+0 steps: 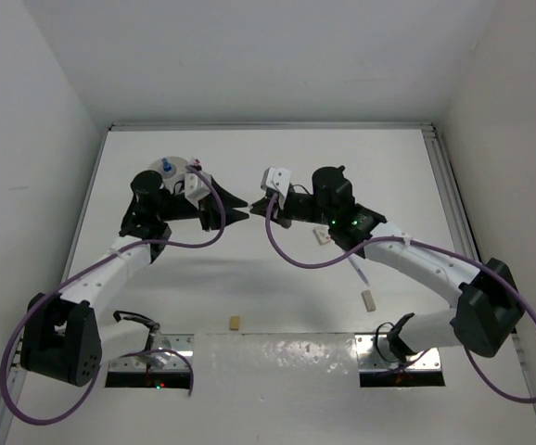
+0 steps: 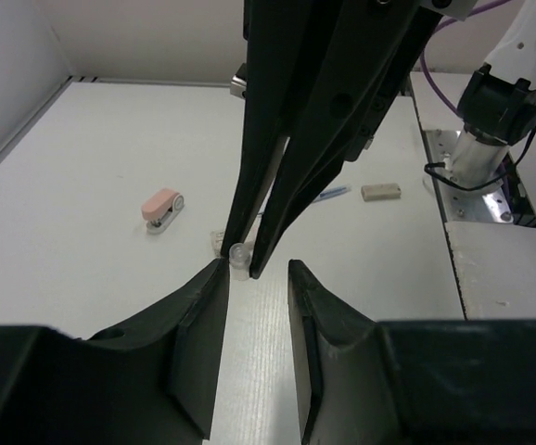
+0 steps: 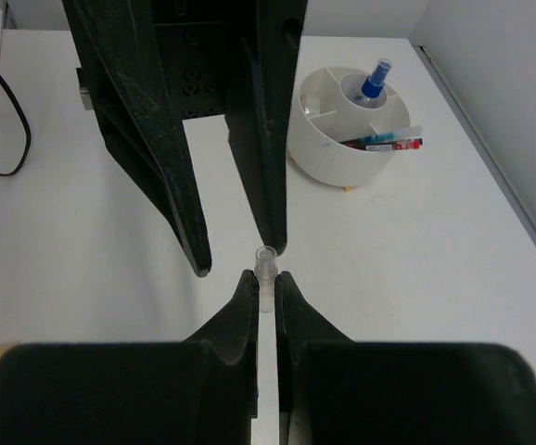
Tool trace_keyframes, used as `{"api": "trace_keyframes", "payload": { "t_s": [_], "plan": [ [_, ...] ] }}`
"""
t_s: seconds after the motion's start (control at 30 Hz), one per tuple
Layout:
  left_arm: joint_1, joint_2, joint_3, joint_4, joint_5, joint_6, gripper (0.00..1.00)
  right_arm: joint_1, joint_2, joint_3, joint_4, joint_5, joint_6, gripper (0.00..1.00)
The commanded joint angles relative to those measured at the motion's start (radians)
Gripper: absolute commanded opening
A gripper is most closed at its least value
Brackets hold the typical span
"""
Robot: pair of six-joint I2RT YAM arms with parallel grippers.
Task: Sort the stationery into containers
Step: Pick up the pen cap at the corner of the board.
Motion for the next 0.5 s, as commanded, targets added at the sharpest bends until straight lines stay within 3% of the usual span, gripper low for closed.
{"api": "trace_keyframes", "payload": {
  "t_s": [0.0, 0.13, 0.23, 0.47],
  "plan": [
    [-0.009, 0.011, 0.037, 0.058, -0.013, -0.008, 0.3, 0.016, -0.032, 0.043, 0.03, -0.019, -0.017, 0.0],
    [-0.006, 0.011, 0.035, 0.086, -0.051, -0.028, 0.39, 0.016, -0.04, 0.045, 0.018, -0.016, -0.025, 0.0],
    [-0.005, 0.015, 0.035, 0.103, -0.053, -0.032, 0.39, 0.017, -0.039, 0.045, 0.012, -0.018, -0.03, 0.0],
    [-0.006, 0.021, 0.035, 0.115, -0.027, -0.028, 0.25, 0.023, -0.034, 0.048, 0.019, -0.016, -0.031, 0.0]
  ]
}}
